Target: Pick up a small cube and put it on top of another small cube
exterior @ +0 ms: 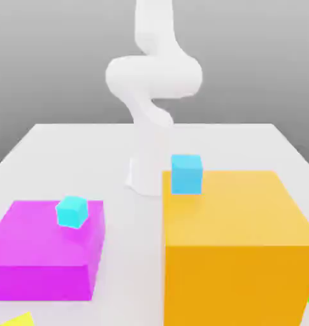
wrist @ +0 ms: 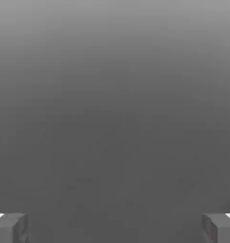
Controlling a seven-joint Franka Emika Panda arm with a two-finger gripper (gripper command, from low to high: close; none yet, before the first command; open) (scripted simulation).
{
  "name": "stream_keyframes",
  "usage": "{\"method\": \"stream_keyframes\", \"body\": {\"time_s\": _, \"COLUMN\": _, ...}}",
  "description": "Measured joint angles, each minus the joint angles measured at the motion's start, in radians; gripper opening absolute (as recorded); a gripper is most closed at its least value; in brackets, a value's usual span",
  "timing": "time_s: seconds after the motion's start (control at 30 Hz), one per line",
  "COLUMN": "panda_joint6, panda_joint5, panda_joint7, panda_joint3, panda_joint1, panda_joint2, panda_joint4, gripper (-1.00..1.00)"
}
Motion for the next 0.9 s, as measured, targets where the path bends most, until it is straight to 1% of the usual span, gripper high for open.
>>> {"method": "stream_keyframes", "body": {"time_s": 0.33, "panda_joint6": 0.076, "panda_joint5": -0.018, "panda_joint7": 0.188, "panda_joint3": -0.007, "panda_joint1": -0.106, "panda_joint2": 0.369, "panda_joint4": 0.058, "gripper": 0.0}}
{"method": "stream_keyframes", "body": {"time_s": 0.57, "panda_joint6": 0.129, "panda_joint5": -0.021, "panda_joint7": 0.31, "panda_joint3": -0.035, "panda_joint1": -0.163, "panda_joint2": 0.623, "panda_joint4": 0.098, "gripper": 0.0}}
{"method": "stream_keyframes", "body": {"time_s": 0.9, "panda_joint6": 0.204, "panda_joint5": 0.026, "panda_joint7": 0.45, "panda_joint3": -0.077, "panda_joint1": -0.231, "panda_joint2": 0.986, "panda_joint4": 0.155, "gripper": 0.0}}
